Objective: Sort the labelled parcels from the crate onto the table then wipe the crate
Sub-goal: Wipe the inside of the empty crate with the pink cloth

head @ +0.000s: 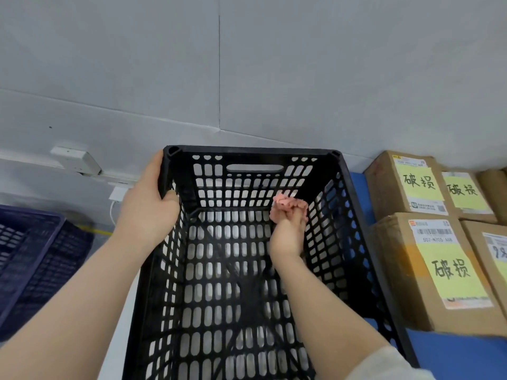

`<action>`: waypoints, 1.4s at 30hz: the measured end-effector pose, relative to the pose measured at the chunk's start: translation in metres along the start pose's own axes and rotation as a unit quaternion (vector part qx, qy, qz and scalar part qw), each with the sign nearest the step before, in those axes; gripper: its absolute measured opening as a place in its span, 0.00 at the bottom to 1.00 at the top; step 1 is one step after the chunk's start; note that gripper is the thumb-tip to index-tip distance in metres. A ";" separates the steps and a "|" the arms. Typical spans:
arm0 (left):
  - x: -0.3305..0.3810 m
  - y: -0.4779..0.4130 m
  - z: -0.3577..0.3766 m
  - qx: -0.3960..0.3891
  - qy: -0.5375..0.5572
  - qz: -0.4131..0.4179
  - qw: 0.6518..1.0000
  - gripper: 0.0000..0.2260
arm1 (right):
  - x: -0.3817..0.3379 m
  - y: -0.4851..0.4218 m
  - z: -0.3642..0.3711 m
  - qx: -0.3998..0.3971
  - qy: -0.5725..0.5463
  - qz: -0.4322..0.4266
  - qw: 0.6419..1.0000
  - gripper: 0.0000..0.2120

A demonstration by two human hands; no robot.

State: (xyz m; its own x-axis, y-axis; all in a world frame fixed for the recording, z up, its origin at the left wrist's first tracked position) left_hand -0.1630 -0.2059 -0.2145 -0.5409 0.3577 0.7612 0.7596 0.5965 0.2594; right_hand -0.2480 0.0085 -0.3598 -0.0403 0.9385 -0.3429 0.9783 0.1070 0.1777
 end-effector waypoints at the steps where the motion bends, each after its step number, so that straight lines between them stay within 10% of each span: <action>1: -0.001 -0.001 0.000 -0.001 -0.003 0.000 1.000 0.31 | -0.002 -0.004 -0.002 -0.008 0.034 -0.001 0.999 0.33; 7: -0.003 -0.003 0.002 0.010 -0.017 0.012 1.000 0.32 | -0.003 -0.014 -0.029 -0.035 0.147 -0.066 0.986 0.18; 14: 0.002 0.000 -0.001 0.012 -0.065 0.021 0.998 0.30 | -0.048 0.003 -0.115 -0.270 0.225 -0.192 0.916 0.14; 23: -0.014 0.049 -0.008 -0.025 -0.188 0.021 0.982 0.44 | -0.052 0.051 -0.224 -0.080 0.269 -0.279 0.918 0.17; 29: -0.018 0.046 -0.004 -0.006 -0.179 0.018 0.984 0.47 | -0.026 0.046 -0.192 0.271 0.248 -0.401 0.839 0.09; 33: -0.019 0.046 -0.005 -0.003 -0.176 0.012 0.984 0.46 | -0.014 0.031 -0.149 0.046 0.396 -0.264 0.878 0.16; 37: -0.022 0.044 -0.003 0.004 -0.178 0.015 0.984 0.46 | -0.034 0.026 -0.117 -0.021 0.512 -0.197 0.836 0.19; 42: -0.023 0.046 -0.004 0.007 -0.162 0.013 0.987 0.45 | -0.034 0.018 -0.063 -0.107 0.374 -0.089 0.917 0.22</action>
State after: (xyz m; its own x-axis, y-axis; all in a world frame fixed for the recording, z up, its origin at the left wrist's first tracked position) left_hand -0.1144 -0.1896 -0.2180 -0.6098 0.5826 0.5373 0.7712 0.5925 0.2328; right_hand -0.2419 -0.0008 -0.2873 -0.4020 0.8540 0.3304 0.8833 0.2667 0.3854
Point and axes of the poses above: each hand's wrist, its own y-axis away from the middle knuckle, its own z-axis out of the palm, x = y × z, the point moved 1 cm from there along -y, towards the middle knuckle, and after that the axes turned 10 degrees about -z, right-handed, at the moved point
